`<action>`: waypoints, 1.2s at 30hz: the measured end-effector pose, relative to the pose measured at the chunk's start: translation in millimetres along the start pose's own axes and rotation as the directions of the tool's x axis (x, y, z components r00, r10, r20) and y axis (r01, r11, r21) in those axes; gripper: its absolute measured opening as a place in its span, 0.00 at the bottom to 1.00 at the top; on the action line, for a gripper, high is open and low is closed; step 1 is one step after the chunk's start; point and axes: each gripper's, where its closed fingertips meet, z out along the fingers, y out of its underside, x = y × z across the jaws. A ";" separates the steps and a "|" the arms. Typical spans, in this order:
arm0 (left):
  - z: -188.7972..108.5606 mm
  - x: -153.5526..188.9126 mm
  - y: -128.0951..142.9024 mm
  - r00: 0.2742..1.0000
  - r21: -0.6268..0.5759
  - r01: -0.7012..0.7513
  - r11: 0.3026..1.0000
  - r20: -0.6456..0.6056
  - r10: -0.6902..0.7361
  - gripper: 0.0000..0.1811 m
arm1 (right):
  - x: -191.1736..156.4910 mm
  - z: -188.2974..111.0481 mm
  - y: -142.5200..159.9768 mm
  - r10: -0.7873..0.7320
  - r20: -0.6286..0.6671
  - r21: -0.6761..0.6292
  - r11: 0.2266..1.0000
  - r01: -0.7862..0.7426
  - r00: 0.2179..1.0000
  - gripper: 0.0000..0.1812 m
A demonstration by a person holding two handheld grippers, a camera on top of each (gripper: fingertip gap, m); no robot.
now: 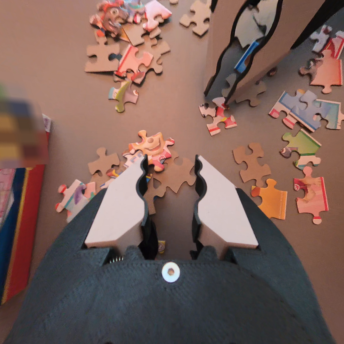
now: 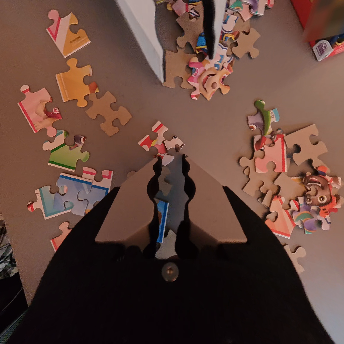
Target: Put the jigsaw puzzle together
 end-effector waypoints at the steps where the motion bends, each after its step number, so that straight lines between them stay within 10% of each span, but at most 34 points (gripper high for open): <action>1: 5.0 3.1 1.0 1.000 -0.006 -0.005 1.000 -0.008 0.005 0.29 | 1.4 -0.4 0.6 0.007 -0.003 0.001 1.000 -0.007 1.000 0.11; 17: 37.1 63.5 -37.5 0.975 0.087 -0.053 0.995 -0.212 0.070 0.37 | 12.1 -5.4 9.8 0.091 -0.070 -0.007 0.996 -0.092 0.993 0.14; 27: 17.5 30.1 -12.4 0.992 0.008 -0.006 1.000 -0.129 0.007 0.35 | -20.0 -2.6 2.8 0.078 0.037 0.001 0.997 -0.078 0.996 0.12; 36: 25.9 43.1 -19.8 0.986 0.014 -0.083 0.996 -0.141 0.084 0.36 | 20.1 -2.8 -10.8 0.126 -0.079 0.050 0.991 -0.122 0.989 0.12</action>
